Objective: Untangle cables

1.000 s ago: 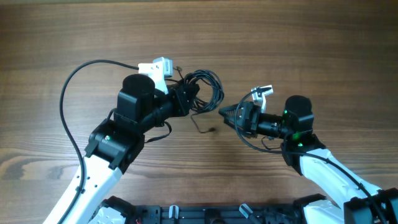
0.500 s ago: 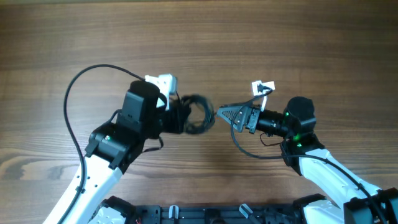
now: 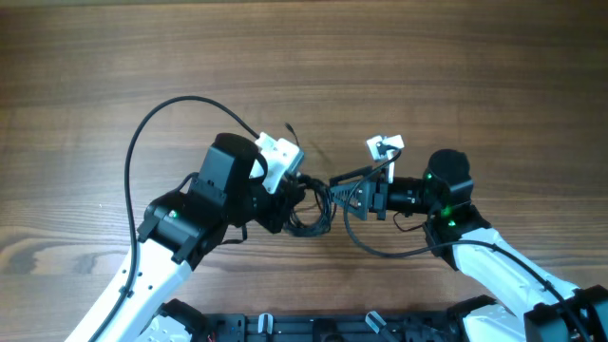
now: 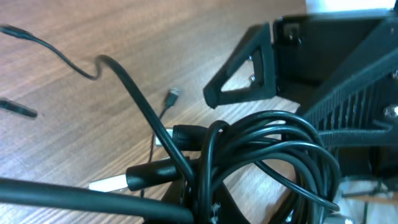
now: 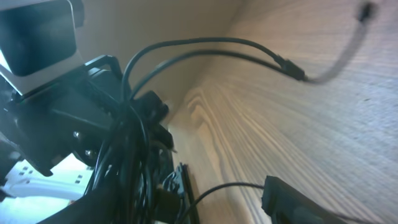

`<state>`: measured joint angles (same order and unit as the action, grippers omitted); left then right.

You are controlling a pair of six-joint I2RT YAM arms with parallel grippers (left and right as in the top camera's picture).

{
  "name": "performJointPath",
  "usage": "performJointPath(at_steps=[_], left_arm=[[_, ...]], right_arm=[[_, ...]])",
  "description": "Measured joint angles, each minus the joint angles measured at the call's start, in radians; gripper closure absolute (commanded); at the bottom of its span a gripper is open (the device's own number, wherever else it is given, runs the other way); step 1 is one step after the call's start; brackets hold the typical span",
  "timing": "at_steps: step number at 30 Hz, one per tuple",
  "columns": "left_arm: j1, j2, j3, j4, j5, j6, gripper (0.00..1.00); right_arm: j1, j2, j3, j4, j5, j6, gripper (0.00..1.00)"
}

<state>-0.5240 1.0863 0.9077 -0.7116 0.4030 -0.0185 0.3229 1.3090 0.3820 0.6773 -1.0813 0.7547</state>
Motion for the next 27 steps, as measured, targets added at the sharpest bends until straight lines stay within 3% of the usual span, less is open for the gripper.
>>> performJointPath(at_steps=[5, 9, 11, 13, 17, 23, 27], left_arm=[[-0.001, 0.026, 0.000, -0.051, 0.009, 0.047, 0.96], [-0.001, 0.063, 0.000, -0.043, 0.011, 0.062, 0.96], [-0.002, 0.073, 0.000, -0.034, 0.012, 0.066, 0.95], [-0.007, 0.075, 0.000, -0.029, 0.012, 0.067, 0.95], [-0.012, 0.075, 0.000, -0.029, -0.001, 0.068, 0.94], [-0.013, 0.075, 0.000, -0.029, -0.188, 0.063, 0.96], [-0.013, 0.075, 0.000, -0.028, -0.254, 0.062, 0.96]], right_arm=[[0.023, 0.000, 0.000, -0.001, 0.000, -0.002, 0.51], [0.024, 0.000, 0.000, -0.004, 0.000, -0.008, 0.54], [0.024, 0.000, 0.000, -0.004, 0.000, -0.008, 0.49], [0.024, 0.000, 0.000, -0.004, 0.000, -0.010, 0.28], [0.024, 0.000, 0.000, -0.006, 0.009, -0.017, 0.18], [0.028, 0.000, 0.000, -0.040, 0.111, -0.014, 0.17], [0.028, 0.000, 0.000, -0.050, 0.166, -0.003, 0.23]])
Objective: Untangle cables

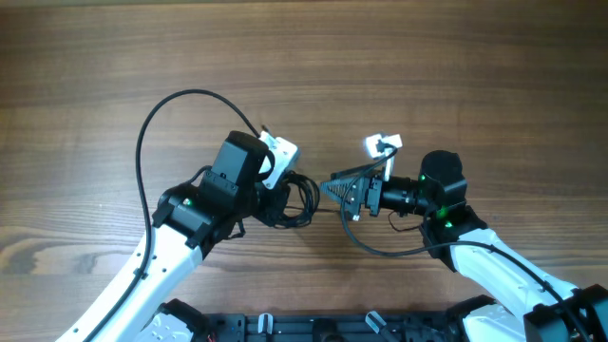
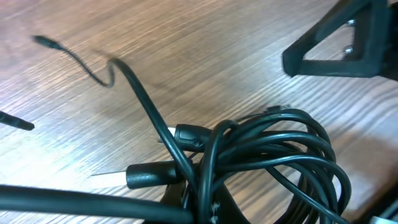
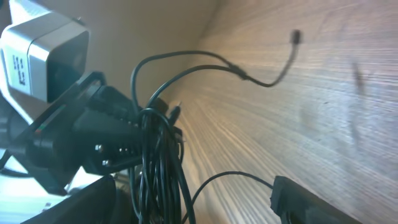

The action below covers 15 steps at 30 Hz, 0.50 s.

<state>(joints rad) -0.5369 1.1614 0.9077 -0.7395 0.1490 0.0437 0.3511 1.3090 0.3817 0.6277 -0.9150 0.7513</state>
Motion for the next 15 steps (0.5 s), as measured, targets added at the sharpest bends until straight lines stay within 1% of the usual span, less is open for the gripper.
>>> performJointPath(at_steps=[2, 4, 8, 11, 13, 15], left_arm=[[0.000, 0.000, 0.000, 0.003, 0.002, 0.001, 0.94], [0.000, 0.000, 0.000, 0.006, 0.036, 0.005, 0.93], [0.000, 0.000, 0.000, 0.014, 0.105, 0.008, 0.91], [0.000, 0.000, 0.000, 0.014, 0.129, 0.009, 0.91], [-0.002, 0.000, 0.000, 0.014, 0.138, 0.012, 0.91], [-0.011, 0.000, 0.000, 0.013, 0.138, 0.013, 0.91]], right_arm=[[0.000, 0.000, 0.000, 0.000, 0.008, 0.008, 0.29], [0.000, 0.000, 0.000, 0.000, 0.008, 0.012, 0.32], [0.014, 0.000, 0.000, -0.001, 0.007, 0.011, 0.35], [0.040, 0.000, 0.000, -0.001, 0.007, 0.010, 0.39], [0.061, 0.000, 0.000, 0.000, 0.007, 0.011, 0.44], [0.079, 0.000, 0.000, 0.000, 0.007, 0.013, 0.46]])
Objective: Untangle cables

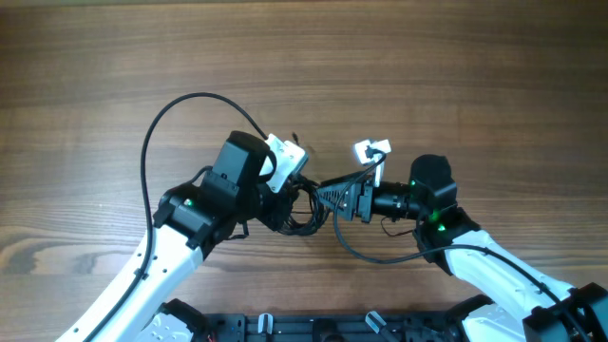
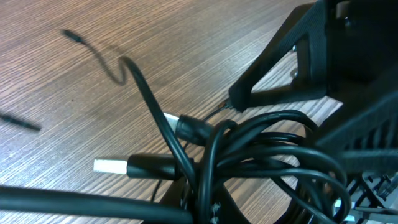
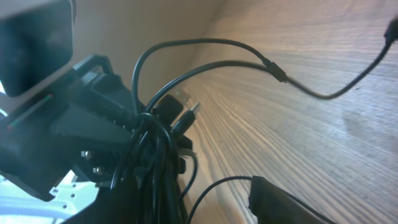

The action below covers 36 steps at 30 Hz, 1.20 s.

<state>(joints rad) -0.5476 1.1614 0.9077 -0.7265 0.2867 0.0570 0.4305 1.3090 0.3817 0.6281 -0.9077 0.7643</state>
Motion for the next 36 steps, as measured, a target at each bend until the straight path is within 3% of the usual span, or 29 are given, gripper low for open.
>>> performJointPath(at_steps=[2, 3, 8, 13, 20, 28, 36], left_arm=[[-0.015, 0.000, 0.000, -0.001, 0.000, 0.002, 0.91], [-0.023, 0.000, 0.000, 0.000, 0.000, 0.002, 0.91], [-0.044, 0.000, 0.000, 0.001, -0.037, -0.010, 0.95], [-0.045, 0.000, 0.000, -0.015, -0.256, -0.091, 0.95], [-0.045, 0.000, 0.000, -0.022, -0.360, -0.130, 0.93], [-0.045, 0.000, 0.000, -0.010, -0.171, -0.092, 0.89], [-0.045, 0.000, 0.000, -0.010, -0.119, -0.077, 0.88]], right_arm=[[0.011, 0.000, 0.000, 0.000, 0.000, -0.002, 0.43], [0.013, 0.000, 0.000, 0.000, 0.000, -0.002, 0.30], [0.014, 0.000, 0.000, -0.006, 0.015, -0.002, 0.16], [0.014, 0.000, 0.000, -0.014, 0.068, -0.002, 0.16], [0.014, 0.000, 0.000, 0.008, 0.079, 0.006, 0.17], [0.014, 0.000, 0.000, 0.008, 0.078, 0.023, 0.36], [0.014, 0.000, 0.000, 0.008, 0.046, 0.024, 0.40]])
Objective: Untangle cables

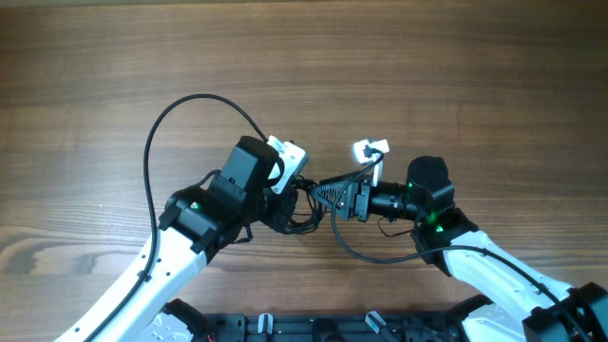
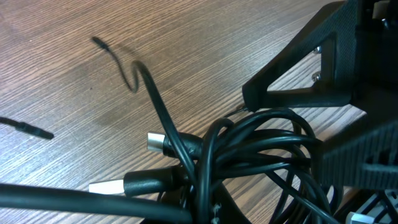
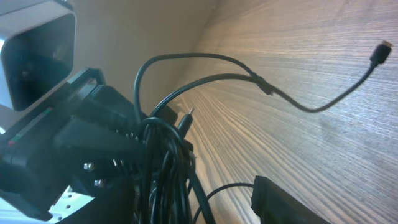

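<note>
A tangled bundle of black cables (image 1: 302, 217) hangs between the two arms just above the wooden table. My left gripper (image 1: 288, 207) is shut on it; in the left wrist view the coils (image 2: 267, 149) fill the lower frame and hide the jaws. A silver USB plug (image 2: 157, 142) and a white-tipped plug (image 2: 109, 185) stick out of the tangle. A thin strand runs off to a small plug (image 3: 380, 50) lying on the table. My right gripper (image 1: 323, 193) is open right beside the bundle (image 3: 158, 162), one of its fingers (image 3: 289, 202) standing well off to the side.
The left arm's own thick black lead arcs over the table (image 1: 157, 142). Another thin dark cable end (image 2: 28, 127) lies on the wood at the left. A black rail (image 1: 313, 328) runs along the front edge. The white wrist cameras (image 1: 288, 155) sit close together.
The left gripper and bundle have shifted slightly right and the silver plug has turned. The thin strand's small plug now shows in the right wrist view. The right gripper is about where it was.
At first both grippers were pressed together at the bundle, the left one shut on it. Then the right gripper stood apart to the right with a gap between them. After that it was back against the bundle, where it still is.
</note>
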`<state>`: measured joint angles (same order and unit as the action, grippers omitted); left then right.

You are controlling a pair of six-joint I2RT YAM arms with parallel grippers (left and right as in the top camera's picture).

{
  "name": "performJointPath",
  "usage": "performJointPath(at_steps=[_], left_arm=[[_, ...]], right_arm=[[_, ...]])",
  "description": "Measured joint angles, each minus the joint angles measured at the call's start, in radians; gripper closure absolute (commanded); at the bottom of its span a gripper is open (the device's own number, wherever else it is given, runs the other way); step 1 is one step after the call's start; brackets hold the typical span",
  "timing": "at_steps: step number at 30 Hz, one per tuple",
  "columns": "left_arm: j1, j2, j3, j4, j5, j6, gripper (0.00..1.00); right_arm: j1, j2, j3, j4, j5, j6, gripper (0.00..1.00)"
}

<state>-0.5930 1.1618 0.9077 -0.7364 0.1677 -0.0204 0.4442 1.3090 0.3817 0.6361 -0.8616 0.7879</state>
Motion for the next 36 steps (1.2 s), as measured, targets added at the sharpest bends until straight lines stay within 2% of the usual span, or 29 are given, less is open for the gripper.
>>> performJointPath(at_steps=[5, 12, 25, 29, 32, 34, 36], left_arm=[[0.000, 0.000, 0.000, 0.002, 0.006, 0.000, 0.84], [0.000, 0.000, 0.000, 0.037, 0.010, 0.000, 0.84], [0.000, 0.000, 0.000, 0.045, 0.011, 0.000, 0.85], [0.000, 0.000, 0.000, 0.056, 0.010, -0.003, 0.75], [0.000, 0.000, 0.000, 0.078, 0.010, -0.031, 0.63], [0.000, 0.000, 0.000, 0.085, 0.010, -0.048, 0.49], [0.004, -0.002, 0.002, 0.088, 0.006, -0.087, 0.46]], right_arm=[[0.000, 0.000, 0.000, 0.000, -0.021, 0.002, 0.53], [0.000, 0.000, 0.000, 0.000, -0.032, 0.000, 0.57], [0.000, 0.000, 0.000, -0.001, -0.035, 0.000, 0.94], [0.000, 0.000, 0.000, 0.000, -0.035, 0.000, 0.96], [0.000, 0.000, 0.000, 0.000, -0.020, 0.000, 0.96], [0.000, 0.000, 0.000, 0.000, -0.003, 0.003, 0.96], [0.000, 0.000, 0.000, -0.001, 0.034, 0.026, 0.96]])
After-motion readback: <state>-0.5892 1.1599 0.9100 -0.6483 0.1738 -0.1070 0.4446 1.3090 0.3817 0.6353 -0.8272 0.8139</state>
